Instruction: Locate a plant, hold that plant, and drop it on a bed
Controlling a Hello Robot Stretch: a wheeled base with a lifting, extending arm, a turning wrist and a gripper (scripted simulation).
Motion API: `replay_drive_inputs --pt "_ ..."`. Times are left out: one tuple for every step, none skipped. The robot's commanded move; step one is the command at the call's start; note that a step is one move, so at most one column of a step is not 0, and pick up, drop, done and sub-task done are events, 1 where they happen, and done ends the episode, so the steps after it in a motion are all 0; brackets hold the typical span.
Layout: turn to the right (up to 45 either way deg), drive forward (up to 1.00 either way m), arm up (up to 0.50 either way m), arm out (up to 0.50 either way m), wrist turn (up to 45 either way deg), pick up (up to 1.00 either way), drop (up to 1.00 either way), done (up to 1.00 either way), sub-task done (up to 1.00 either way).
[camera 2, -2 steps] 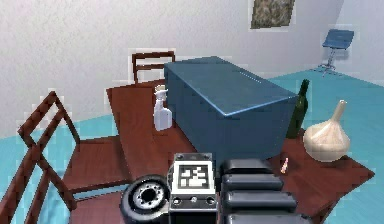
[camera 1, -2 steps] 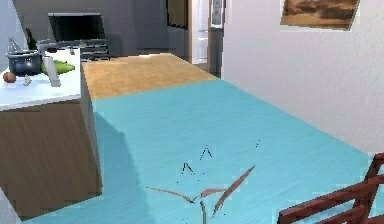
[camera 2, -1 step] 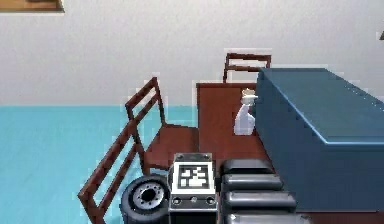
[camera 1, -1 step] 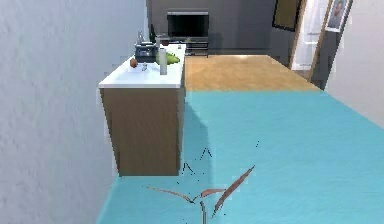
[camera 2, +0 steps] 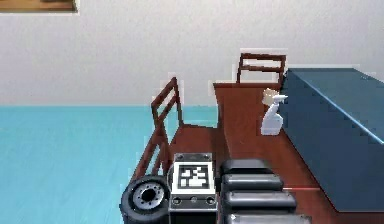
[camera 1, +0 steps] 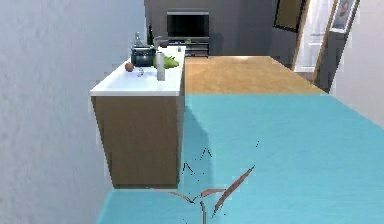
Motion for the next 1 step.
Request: replay_drive_inputs --pt "24.0 0.0 0.0 0.0 0.0 0.0 0.0 0.0 0.0"
